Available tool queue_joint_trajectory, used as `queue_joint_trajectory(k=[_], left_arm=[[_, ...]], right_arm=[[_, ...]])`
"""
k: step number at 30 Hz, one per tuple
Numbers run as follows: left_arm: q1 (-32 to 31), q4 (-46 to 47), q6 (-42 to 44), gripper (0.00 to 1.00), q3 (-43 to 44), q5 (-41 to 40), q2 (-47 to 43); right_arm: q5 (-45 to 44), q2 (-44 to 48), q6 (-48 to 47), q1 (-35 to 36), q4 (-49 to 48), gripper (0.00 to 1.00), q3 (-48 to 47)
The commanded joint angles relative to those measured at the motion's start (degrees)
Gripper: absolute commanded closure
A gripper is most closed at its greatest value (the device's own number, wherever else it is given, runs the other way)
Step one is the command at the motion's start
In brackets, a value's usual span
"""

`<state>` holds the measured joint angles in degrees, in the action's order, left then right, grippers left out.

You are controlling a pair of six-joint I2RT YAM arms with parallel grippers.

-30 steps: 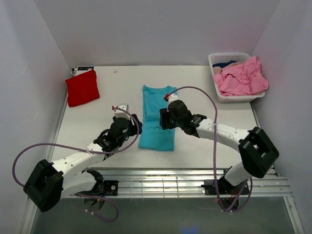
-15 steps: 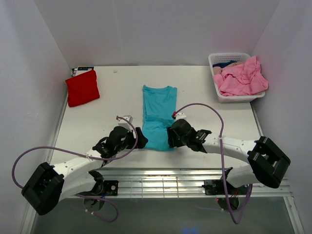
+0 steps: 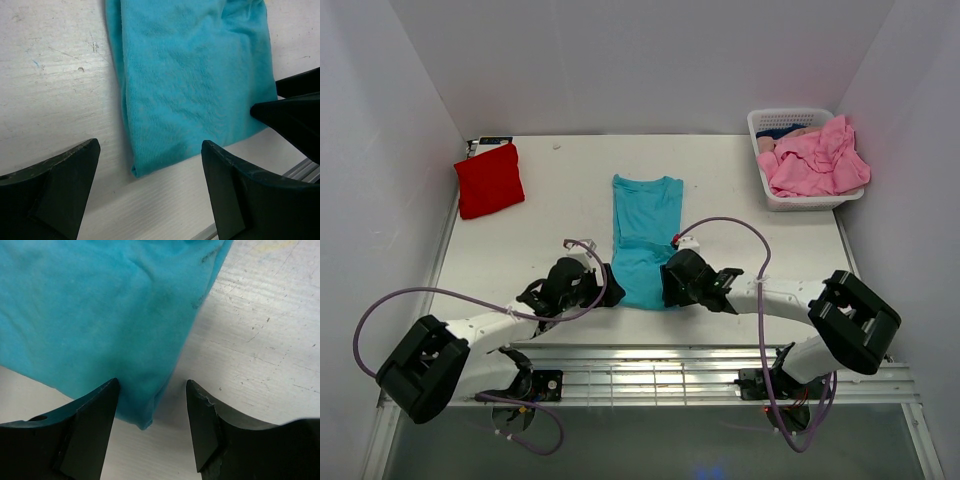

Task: Fold and stack the t-shirts
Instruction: Grab one side of the 2/3 rectangular tshirt with both arms

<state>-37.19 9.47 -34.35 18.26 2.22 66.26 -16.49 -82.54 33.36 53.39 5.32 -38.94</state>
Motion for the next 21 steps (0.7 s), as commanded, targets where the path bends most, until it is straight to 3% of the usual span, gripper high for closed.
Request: queue_joint_trajectory(k=[1, 21], left_arm=[[0.28, -0.41, -0.28, 0.07, 0.9, 1.21, 0.88], [0.28, -2.44, -0.98, 0.24, 2.04, 5.07, 3.61]], right_arm=[[-0.12, -0.78, 2.14, 0.67, -2.33, 0.38, 0.79], [-1.7, -1.3, 5.22, 3.3, 0.65, 0.39, 0.97]])
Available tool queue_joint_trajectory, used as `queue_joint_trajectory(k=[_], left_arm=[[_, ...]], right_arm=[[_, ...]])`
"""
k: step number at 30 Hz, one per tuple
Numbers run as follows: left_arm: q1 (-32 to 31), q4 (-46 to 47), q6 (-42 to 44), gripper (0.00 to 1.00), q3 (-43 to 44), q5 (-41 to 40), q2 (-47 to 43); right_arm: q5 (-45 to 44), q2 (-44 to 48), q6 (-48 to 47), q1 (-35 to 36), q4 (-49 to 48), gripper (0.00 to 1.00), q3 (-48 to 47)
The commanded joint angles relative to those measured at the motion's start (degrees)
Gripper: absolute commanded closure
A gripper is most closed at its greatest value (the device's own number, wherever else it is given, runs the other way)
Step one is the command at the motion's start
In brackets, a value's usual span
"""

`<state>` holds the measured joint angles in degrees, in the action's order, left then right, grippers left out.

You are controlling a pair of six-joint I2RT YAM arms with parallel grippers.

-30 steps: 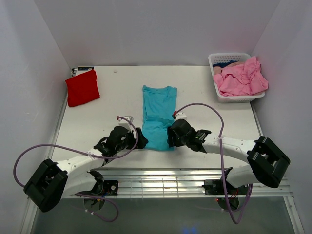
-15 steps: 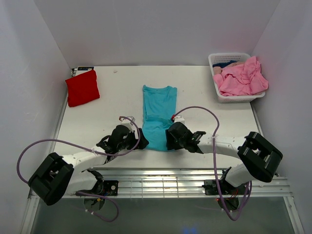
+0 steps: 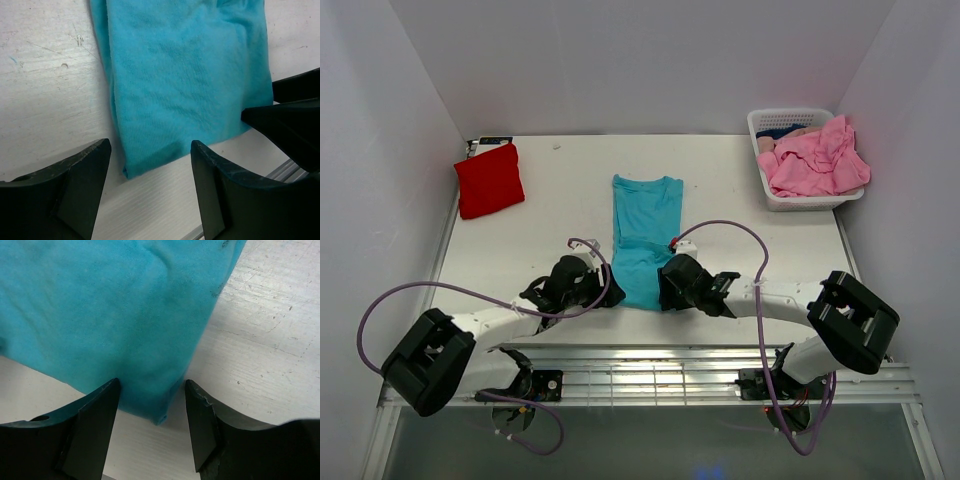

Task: Fold and stack the t-shirts
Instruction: Grab one side of the 2/3 rectangular tshirt with both arms

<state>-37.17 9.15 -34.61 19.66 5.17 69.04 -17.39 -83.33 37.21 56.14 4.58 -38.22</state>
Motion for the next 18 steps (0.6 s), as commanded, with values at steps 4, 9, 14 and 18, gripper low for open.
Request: queue_joint_trajectory(k=[4, 9, 14, 18], left_arm=[[0.25, -2.03, -1.07, 0.3, 0.73, 2.48, 1.8], [0.08, -2.38, -1.16, 0.39, 0.38, 3.44, 2.42], [-0.01, -2.73, -0.72, 0.61, -0.24, 2.48, 2.86], [-0.01, -3.17, -0.55, 0.79, -0.15, 1.69, 3.38]], right_arm=[[-1.07, -0.43, 1.64, 0.81, 1.49, 0.39, 0.16], [-1.24, -0.61, 1.72, 0.81, 1.57, 0.39, 0.25], [-1.25, -1.04, 1.81, 0.9, 1.31, 0.43, 0.34], [-0.81, -1.83, 1.72, 0.99, 0.96, 0.65, 0.51]])
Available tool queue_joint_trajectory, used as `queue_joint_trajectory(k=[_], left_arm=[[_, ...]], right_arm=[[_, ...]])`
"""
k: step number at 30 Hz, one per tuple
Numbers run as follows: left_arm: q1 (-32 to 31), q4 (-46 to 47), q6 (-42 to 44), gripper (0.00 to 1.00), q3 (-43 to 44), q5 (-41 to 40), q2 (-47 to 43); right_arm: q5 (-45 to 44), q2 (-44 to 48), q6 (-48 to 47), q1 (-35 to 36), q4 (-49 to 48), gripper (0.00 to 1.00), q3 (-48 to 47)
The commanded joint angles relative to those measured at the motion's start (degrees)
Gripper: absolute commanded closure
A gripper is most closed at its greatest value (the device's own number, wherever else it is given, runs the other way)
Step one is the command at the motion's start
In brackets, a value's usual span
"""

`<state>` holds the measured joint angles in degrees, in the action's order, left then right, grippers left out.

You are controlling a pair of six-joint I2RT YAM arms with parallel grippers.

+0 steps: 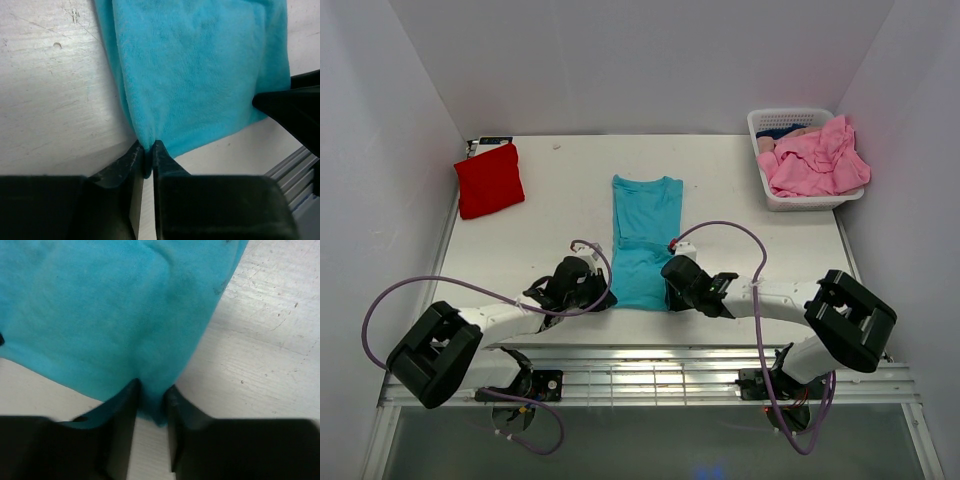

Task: Fold and stack the t-shirts
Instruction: Grab one side of the 2/3 rectangular tshirt with both arms, then fold the long partially folded tshirt into a neat square

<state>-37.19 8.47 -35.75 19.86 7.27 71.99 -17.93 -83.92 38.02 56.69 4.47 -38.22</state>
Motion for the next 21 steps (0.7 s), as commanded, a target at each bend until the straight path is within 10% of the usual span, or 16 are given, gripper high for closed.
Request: queue_joint_trajectory(k=[1, 3, 21], left_arm=[[0.01, -2.41, 0.68, 0.84, -0.43, -0.59, 0.61], [0.01, -2.14, 0.68, 1.0, -0.35, -1.2, 1.14], [0.01, 0.05, 4.01, 1.0, 20.73, -11.04, 3.41]], right_arm=[[-0.17, -1.51, 0.92, 0.44, 0.98, 0.79, 0.6], [-0.17, -1.6, 0.92, 0.36, 0.8, 0.92, 0.6], [-13.88, -0.19, -9.18, -1.4, 8.89, 0.92, -19.17]])
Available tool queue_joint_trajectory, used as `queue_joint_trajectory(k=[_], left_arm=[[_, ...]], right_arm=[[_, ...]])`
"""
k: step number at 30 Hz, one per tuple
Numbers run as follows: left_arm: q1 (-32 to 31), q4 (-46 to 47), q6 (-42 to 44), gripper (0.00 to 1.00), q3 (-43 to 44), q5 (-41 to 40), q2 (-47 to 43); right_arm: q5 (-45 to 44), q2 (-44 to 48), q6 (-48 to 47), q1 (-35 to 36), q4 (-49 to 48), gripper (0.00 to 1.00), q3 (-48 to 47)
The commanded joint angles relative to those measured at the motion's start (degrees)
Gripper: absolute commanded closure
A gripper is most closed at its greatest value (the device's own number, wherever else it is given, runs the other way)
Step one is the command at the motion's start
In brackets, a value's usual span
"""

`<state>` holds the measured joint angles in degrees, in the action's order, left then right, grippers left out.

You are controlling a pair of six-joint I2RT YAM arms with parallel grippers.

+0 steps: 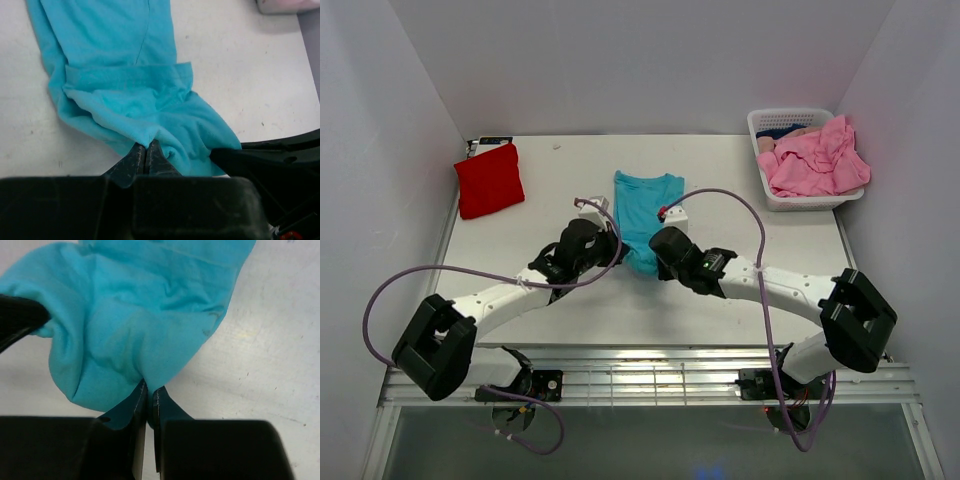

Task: Fold and stack the t-shirts
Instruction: Fold the long partially folded tshirt into a neat square

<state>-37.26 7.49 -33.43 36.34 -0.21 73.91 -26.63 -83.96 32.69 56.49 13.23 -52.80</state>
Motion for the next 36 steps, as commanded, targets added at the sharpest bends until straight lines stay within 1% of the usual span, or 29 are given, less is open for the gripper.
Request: queue_joint_trajectory(k=[1, 9, 13, 17, 21, 31, 36], left_arm=[[-0.01, 1.13, 2.22, 1.0, 5.14, -4.01, 2.2], [0.43, 3.05, 3.46, 1.0, 10.15, -9.54, 7.65], [1.22, 4.73, 4.34, 1.0, 13.14, -9.9, 11.77], [2.36, 6.4, 5.13, 1.0, 16.65, -10.34, 16.52], [4.12, 7.1, 5.66, 1.0, 19.64, -9.72, 19.33], [8.16, 7.46, 5.83, 1.0, 25.88, -9.02, 23.11], [10.36, 8.24, 5.48, 1.0, 28.61, -5.34, 27.07]], right_arm=[[-5.27, -1.54, -4.38, -1.73, 0.13, 0.92, -5.55], [-5.1, -8.23, -9.92, -8.58, -0.05, 0.92, -15.13], [-2.64, -12.0, -12.38, -12.97, -1.71, 0.92, -18.48], [-0.62, -15.52, -14.31, -15.44, -2.34, 0.92, -22.17], [1.23, -18.6, -16.07, -17.29, -2.86, 0.92, -25.77], [5.18, -25.54, -19.76, -20.71, -2.69, 0.92, -35.97], [6.42, -29.41, -20.56, -22.47, -2.16, 0.92, -40.53]])
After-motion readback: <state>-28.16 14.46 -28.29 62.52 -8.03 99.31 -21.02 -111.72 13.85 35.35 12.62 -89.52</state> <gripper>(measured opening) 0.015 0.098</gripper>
